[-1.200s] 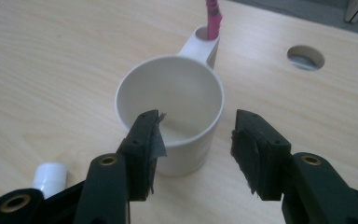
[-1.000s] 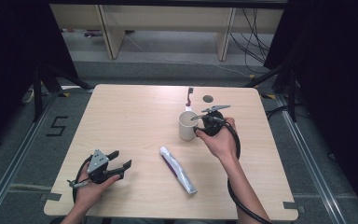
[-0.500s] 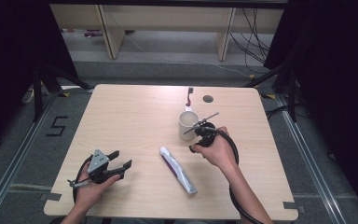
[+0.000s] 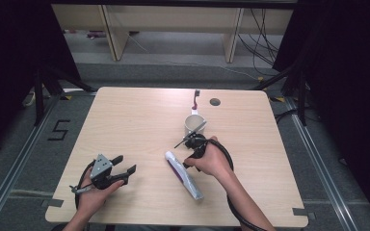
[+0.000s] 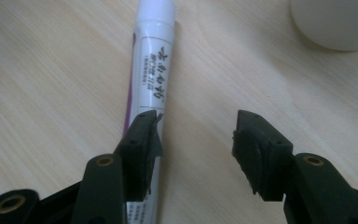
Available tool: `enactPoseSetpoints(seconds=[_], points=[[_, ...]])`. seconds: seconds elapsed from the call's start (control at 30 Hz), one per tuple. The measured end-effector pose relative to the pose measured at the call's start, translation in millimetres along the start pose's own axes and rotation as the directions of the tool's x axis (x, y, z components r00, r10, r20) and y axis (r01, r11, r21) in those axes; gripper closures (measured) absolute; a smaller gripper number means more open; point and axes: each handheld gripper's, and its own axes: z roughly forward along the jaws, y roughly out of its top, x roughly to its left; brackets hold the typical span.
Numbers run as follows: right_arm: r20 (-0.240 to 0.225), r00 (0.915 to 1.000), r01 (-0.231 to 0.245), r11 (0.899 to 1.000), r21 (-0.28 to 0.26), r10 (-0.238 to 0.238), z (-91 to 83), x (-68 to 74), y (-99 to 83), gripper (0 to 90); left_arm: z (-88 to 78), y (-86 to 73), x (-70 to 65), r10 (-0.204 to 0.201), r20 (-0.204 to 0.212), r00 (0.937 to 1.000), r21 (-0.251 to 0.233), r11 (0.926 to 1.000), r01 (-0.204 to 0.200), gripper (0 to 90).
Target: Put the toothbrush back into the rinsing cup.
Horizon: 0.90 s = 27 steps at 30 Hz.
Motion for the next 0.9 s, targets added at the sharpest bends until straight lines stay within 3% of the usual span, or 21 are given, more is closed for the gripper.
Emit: enactPoseSetpoints(seconds=[0.03,0.1,0.2,0.23,0.27,0.43,0.57,0.77,0.8,0.9], points=[[0.000,1.0000,0.000,1.000,0.000,0.000,0.0,0.0,0.0,50.1,0.0,0.0,-0.1,0.000,0.000,1.0000,0.000,1.0000,0.000,32.1],[-0.009,0.9997,-0.020,0.999,0.049,0.021,0.4,5.7,2.8,50.3,0.0,0.0,-0.2,0.000,0.000,1.0000,0.000,1.0000,0.000,32.1],[-0.012,0.9999,0.006,0.998,0.064,-0.005,1.8,5.7,3.7,50.3,0.0,0.0,-0.2,-0.001,-0.001,1.0000,0.000,1.0000,0.001,32.1],[-0.013,0.9998,-0.011,0.997,0.082,0.012,2.1,7.7,4.1,50.4,0.0,0.0,-0.2,0.000,-0.001,1.0000,0.000,1.0000,0.000,32.1],[-0.019,0.9998,0.011,0.995,0.102,-0.009,2.8,7.0,4.8,50.4,0.0,0.0,-0.1,0.000,0.000,1.0000,0.000,1.0000,0.000,32.1],[-0.030,0.9995,0.014,0.992,0.127,-0.011,2.3,8.3,5.2,50.9,-0.1,0.0,-0.2,0.001,-0.001,1.0000,0.001,1.0000,-0.001,32.1],[-0.017,0.9998,-0.011,0.983,0.181,0.014,0.4,10.6,5.9,51.9,0.0,0.0,-0.2,0.001,-0.001,1.0000,0.001,1.0000,-0.001,32.1],[-0.046,0.9988,-0.008,0.973,0.231,0.019,0.2,14.3,6.8,53.6,0.0,0.0,-0.2,0.001,-0.001,1.0000,0.001,1.0000,-0.001,32.1],[-0.027,0.9996,0.002,0.971,0.238,0.005,1.5,13.7,6.7,54.0,-0.1,0.0,-0.2,0.001,0.000,1.0000,0.001,1.0000,-0.001,32.1],[-0.030,0.9995,0.002,0.966,0.257,0.006,4.1,16.0,6.8,54.1,-0.1,0.0,-0.1,0.000,-0.001,1.0000,0.000,1.0000,0.000,32.1]])
